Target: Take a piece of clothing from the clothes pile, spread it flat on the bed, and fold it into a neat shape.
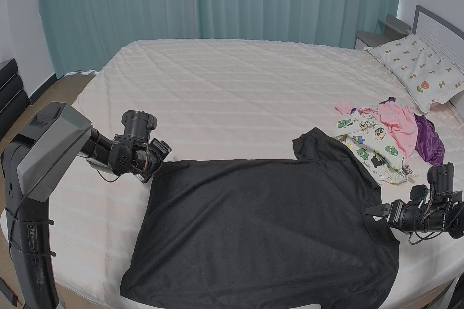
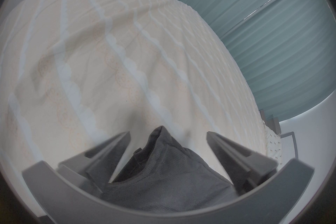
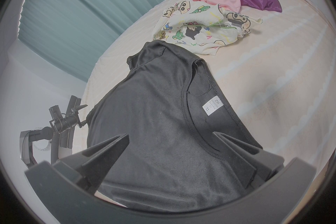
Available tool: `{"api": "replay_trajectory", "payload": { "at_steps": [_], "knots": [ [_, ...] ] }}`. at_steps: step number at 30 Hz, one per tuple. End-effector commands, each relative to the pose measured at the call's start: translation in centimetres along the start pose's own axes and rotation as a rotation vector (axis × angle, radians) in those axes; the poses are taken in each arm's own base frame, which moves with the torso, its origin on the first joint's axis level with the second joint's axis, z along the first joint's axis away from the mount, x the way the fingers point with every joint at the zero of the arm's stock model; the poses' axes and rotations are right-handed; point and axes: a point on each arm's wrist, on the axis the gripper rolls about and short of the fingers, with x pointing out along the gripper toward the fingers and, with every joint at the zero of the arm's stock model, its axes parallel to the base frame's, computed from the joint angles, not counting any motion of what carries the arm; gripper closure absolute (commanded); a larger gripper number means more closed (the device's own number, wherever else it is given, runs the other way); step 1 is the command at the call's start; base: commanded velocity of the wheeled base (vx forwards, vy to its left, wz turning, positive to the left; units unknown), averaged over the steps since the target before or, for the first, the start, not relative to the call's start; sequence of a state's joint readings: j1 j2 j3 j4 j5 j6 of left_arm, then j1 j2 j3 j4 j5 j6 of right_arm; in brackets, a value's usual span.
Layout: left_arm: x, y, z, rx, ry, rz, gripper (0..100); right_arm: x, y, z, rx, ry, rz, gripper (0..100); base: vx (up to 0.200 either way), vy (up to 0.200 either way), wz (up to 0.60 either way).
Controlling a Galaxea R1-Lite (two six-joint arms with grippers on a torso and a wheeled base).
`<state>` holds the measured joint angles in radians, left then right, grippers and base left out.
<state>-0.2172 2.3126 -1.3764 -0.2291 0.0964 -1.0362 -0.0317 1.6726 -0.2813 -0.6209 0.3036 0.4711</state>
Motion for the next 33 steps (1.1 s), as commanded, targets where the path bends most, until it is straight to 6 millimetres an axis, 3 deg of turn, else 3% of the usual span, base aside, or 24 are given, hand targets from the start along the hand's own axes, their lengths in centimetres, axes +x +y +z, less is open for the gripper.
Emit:
{"api": "replay_trajectory", "payload": {
  "at_steps": [1,8,13,33],
  "knots": [
    [0.5,0.2,-0.3,0.002,0.007,0.009,100,0.1,0.0,-0.1,0.000,0.004,-0.001,0,0.000,0.000,0.00],
    [0.3,0.3,0.3,-0.006,-0.009,0.010,100,0.0,-0.1,-0.1,0.002,0.005,-0.003,0,0.000,0.000,0.00],
    [0.0,0.6,1.7,-0.015,-0.044,0.010,100,0.0,0.0,0.0,0.000,0.003,-0.001,0,0.000,0.000,0.00],
    [1.3,1.8,4.3,-0.018,-0.092,0.028,100,-0.2,0.2,0.1,-0.005,-0.013,0.006,0,0.000,0.000,0.00]
  ]
}}
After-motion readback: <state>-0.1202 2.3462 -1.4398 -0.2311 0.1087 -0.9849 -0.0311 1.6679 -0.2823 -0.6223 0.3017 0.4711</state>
